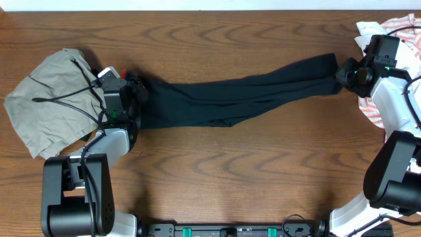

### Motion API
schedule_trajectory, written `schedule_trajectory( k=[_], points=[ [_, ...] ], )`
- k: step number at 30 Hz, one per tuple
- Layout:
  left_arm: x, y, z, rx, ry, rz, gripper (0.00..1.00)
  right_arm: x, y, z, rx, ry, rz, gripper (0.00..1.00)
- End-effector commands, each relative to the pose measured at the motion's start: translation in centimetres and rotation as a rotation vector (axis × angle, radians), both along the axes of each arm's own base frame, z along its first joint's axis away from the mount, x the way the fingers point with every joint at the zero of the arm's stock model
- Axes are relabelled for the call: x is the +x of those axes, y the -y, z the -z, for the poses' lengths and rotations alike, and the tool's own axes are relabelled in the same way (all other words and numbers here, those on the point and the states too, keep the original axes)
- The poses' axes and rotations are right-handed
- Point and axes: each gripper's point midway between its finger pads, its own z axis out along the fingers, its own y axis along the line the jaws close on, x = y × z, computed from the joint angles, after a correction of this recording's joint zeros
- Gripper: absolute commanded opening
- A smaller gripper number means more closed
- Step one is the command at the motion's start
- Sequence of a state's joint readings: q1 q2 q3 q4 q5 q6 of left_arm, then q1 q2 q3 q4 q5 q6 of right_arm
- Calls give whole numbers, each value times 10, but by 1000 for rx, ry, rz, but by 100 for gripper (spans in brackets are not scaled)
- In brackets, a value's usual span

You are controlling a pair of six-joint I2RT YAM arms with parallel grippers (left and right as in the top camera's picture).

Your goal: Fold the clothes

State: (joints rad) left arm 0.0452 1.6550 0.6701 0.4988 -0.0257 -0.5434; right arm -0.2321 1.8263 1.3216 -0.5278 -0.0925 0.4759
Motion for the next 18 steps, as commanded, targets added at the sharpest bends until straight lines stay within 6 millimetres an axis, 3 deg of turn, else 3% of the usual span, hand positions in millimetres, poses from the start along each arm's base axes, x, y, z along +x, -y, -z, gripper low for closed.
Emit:
schedule_trajectory(
  k=[1,6,12,18],
  points=[
    [8,1,-9,1,24,19,62,5,1,-3,-11,5,17,1],
    [7,14,-5,-32,7,75,61,5,-1,-3,-11,3,14,1],
    [4,15,0,-33,-13,77,61,3,-2,-1,-9,-6,12,1],
    [0,32,6,-50,-44,125,47,2,-4,-1,-8,-11,8,1]
  ],
)
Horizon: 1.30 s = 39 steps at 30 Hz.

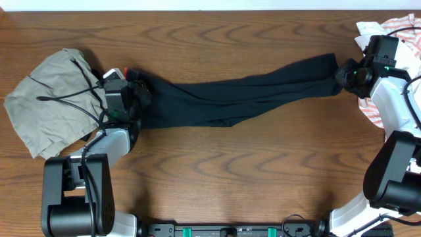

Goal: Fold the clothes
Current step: 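Hold the folded leggings taut between both grippers, right pulling cuffs right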

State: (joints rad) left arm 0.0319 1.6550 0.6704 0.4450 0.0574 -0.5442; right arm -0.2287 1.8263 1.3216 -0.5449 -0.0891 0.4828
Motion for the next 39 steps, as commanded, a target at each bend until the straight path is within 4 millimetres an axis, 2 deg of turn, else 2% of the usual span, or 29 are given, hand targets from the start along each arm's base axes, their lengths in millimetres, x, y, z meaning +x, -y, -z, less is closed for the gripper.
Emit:
schedule_trajectory(
  k=[1,3,10,14,18,21,23,24,25,27,32,39],
  points=[
    [4,14,-2,-2,-6,49,44,6,-2,-3,-13,6,4,1],
    [-1,17,4,-3,-39,57,39,6,-2,-2,-12,5,4,1],
    [-13,20,19,-5,-119,63,39,9,-4,16,14,-20,7,1],
    [-13,17,19,6,-119,50,39,29,-5,28,35,34,-4,1],
    [-14,12,23,28,-129,34,39,57,-8,28,61,141,-30,2],
    [-16,13,33,27,-155,36,39,67,-7,28,62,177,-25,15],
    [-18,13,41,26,-175,36,39,70,-6,28,56,190,-24,16],
    [-19,13,45,26,-186,36,39,71,-5,28,52,191,-21,20],
    [-20,13,49,26,-197,36,39,70,-4,29,47,191,-17,31],
    [-22,12,56,27,-214,36,39,70,0,28,35,191,-13,35],
    [-24,12,62,27,-230,36,39,64,9,32,31,170,-10,36],
    [-24,11,63,29,-234,33,39,34,21,52,-2,32,-52,37]
  ],
)
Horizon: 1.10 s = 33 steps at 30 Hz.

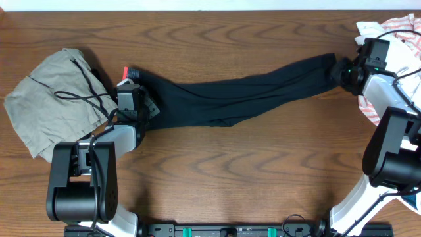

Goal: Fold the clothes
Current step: 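Hold the folded leggings taut between both grippers, right pulling cuffs right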

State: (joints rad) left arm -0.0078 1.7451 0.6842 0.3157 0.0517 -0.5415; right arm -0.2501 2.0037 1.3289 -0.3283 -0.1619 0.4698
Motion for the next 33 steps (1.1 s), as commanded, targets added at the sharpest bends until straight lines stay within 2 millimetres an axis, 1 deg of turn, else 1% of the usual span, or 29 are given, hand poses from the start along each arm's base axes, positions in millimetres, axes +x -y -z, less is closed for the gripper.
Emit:
schedule_trajectory(
  k=[1,3,6,10,14,16,18,21,24,25,28,30,31,33],
  points=[
    [-2,-4,9,26,-33,-2,39,-10,18,6,-58,-55,-10,37],
    [-4,-4,11,26,-44,-1,39,-19,25,11,-93,-96,0,37],
    [-8,-4,14,26,-65,-1,39,-22,31,12,-132,-108,-22,37],
    [-12,-4,17,26,-83,-1,39,-15,32,8,-151,-75,-46,35],
    [-11,-4,17,26,-83,0,39,0,26,0,-132,-2,-89,33],
    [-11,-4,17,26,-83,0,39,5,24,-4,-125,26,-97,29],
    [-12,-4,17,26,-83,0,39,7,21,-3,-124,31,-104,25],
    [-12,-4,17,26,-83,-1,39,10,12,8,-119,21,-127,22],
    [-12,-4,17,26,-84,-1,40,12,-2,28,-106,-1,-167,22],
    [-12,-4,17,26,-84,0,40,15,-11,41,-100,-5,-203,22],
    [-12,-4,17,26,-84,0,39,14,-20,60,-93,-32,-231,24],
    [-12,-4,17,26,-84,0,40,7,-22,73,-87,-70,-247,24],
    [-12,-4,17,26,-84,0,40,0,-23,79,-83,-101,-257,24],
    [-12,-4,17,26,-84,0,40,-15,-18,88,-97,-172,-264,24]
  ],
)
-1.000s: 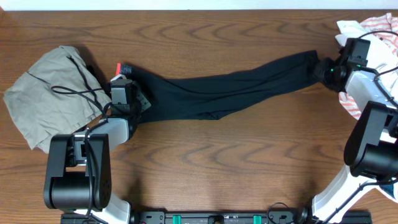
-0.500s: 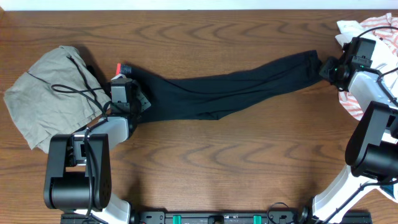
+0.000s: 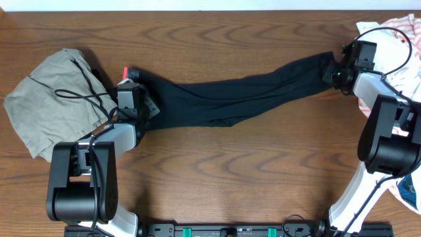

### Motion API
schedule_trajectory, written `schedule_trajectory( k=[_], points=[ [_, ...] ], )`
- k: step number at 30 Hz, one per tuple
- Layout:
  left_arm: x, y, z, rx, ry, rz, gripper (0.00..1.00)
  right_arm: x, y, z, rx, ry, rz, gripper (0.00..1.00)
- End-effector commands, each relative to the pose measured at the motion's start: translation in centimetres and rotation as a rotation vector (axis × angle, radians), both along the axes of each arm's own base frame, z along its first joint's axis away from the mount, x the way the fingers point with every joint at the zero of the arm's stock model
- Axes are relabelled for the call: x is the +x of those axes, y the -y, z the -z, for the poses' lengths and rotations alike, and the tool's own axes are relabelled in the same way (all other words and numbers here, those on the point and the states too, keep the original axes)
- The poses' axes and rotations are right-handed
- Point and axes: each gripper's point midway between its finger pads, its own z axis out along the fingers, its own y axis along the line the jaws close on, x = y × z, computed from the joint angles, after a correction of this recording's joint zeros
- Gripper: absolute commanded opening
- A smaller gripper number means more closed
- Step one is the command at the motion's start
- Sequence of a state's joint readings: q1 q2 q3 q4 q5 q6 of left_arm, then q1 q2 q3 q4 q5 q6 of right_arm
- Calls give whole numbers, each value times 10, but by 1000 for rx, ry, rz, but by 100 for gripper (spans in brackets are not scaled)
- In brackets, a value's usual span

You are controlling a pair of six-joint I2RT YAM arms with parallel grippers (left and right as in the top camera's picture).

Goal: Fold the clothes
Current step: 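Hold the folded leggings taut between both grippers, right pulling cuffs right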

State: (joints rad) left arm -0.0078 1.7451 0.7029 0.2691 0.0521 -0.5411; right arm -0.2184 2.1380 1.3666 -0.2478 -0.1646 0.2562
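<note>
Dark trousers [image 3: 230, 95] lie stretched across the table from the left to the upper right. A small red tag [image 3: 125, 70] shows at their left end. My left gripper [image 3: 148, 106] rests over that left end; its fingers blend with the dark cloth, so its state does not show. My right gripper [image 3: 331, 74] is at the far right end of the leg, which bunches into its fingers, and it looks shut on that cloth.
A folded khaki garment [image 3: 49, 105] lies at the left, under the left arm's cable. A pile of white and red striped clothes [image 3: 395, 33] sits at the right back corner. Bare wooden table [image 3: 230, 164] spans the front.
My right gripper has moved a little left and back, and the leg end has come with it. The left gripper and the trousers' left end have not moved.
At first the trousers were stretched between both grippers, the left end bunched at my left gripper. The left gripper then stood further right over the cloth, with the left end and its red tag spread flat behind it. The right gripper stayed on the leg end, edging left.
</note>
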Motion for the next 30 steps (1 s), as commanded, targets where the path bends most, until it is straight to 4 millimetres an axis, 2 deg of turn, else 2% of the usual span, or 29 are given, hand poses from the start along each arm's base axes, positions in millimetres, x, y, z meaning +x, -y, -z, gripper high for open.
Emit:
schedule_trajectory(
  k=[1,3,5,7,12,19,23,30],
  points=[
    [-10,-4,16,26,-56,-1,40,-45,-1,51,-25,-215,-35,24],
    [-10,-4,16,26,-56,-1,40,-68,14,58,-73,-317,6,21],
    [-10,-5,16,28,-56,-1,40,-94,28,63,-106,-419,44,14],
    [-10,-6,16,35,-57,5,40,-115,38,65,-106,-498,89,12],
    [-12,-15,17,35,-68,-15,40,-150,54,66,-53,-609,158,10],
    [-16,-37,19,60,-82,-39,39,-177,66,65,-15,-691,201,10],
    [-17,-47,19,59,-83,-65,40,-190,59,63,1,-750,188,9],
    [-16,-48,18,62,-76,-64,40,-205,40,51,13,-826,146,5]
  ],
)
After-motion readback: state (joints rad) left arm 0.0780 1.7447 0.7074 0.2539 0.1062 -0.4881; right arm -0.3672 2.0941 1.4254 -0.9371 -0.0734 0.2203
